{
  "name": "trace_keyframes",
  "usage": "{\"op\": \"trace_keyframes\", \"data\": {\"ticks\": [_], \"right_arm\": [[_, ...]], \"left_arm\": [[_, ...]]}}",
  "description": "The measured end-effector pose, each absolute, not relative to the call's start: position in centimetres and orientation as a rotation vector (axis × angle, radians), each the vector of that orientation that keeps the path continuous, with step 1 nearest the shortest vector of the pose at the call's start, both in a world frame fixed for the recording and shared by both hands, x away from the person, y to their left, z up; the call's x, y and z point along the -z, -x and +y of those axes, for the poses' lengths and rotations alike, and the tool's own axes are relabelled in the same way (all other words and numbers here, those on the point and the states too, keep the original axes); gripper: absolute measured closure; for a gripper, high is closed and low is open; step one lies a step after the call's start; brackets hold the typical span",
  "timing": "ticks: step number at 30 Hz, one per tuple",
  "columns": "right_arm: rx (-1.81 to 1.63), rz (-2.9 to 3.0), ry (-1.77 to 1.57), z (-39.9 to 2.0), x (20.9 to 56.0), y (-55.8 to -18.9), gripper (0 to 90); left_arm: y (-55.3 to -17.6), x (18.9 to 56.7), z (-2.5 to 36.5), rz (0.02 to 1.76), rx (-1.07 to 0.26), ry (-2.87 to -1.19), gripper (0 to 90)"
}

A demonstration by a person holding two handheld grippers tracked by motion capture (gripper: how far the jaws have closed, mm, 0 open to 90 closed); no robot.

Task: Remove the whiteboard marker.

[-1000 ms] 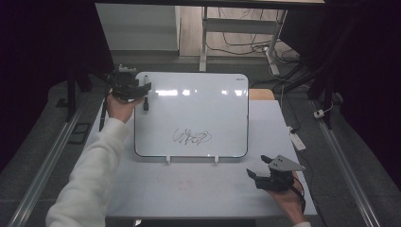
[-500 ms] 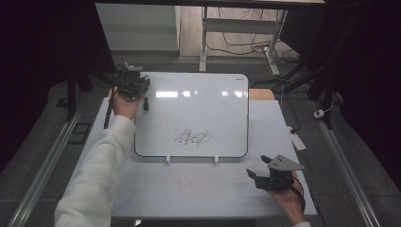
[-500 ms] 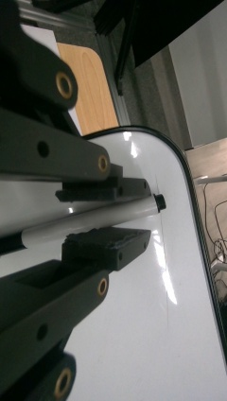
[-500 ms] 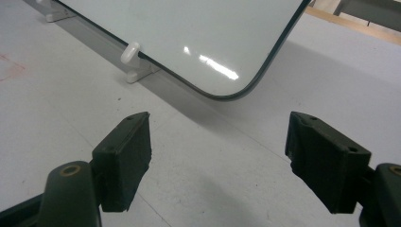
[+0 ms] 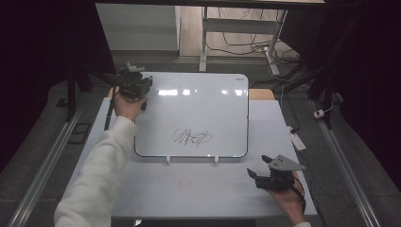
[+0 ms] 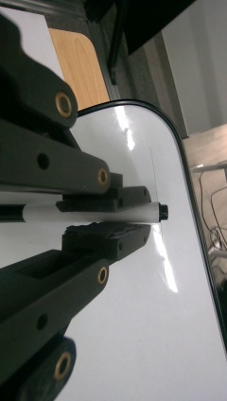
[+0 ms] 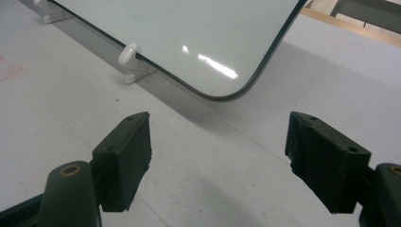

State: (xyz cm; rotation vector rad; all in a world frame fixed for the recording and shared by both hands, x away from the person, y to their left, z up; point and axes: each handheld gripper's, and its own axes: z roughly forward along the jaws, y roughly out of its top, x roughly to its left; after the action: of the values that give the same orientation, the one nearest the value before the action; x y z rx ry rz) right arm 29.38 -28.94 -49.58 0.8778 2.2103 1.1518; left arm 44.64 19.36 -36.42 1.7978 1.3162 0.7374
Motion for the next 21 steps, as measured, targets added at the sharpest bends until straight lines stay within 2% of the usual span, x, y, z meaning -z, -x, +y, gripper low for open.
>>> {"op": "trace_keyframes", "data": {"ticks": [8,21], "right_arm": [[-1.162,2.2,-0.855,-28.7,49.4,-29.2,23.5],[-1.203,2.199,-0.836,-27.9,48.8,-28.9,24.3]], "left_arm": [[-41.6,35.6,19.4,1.188,-0.684,-1.812,81.7],[-35.7,37.2,18.4,0.984,-0.553,-1.807,81.7]]}}
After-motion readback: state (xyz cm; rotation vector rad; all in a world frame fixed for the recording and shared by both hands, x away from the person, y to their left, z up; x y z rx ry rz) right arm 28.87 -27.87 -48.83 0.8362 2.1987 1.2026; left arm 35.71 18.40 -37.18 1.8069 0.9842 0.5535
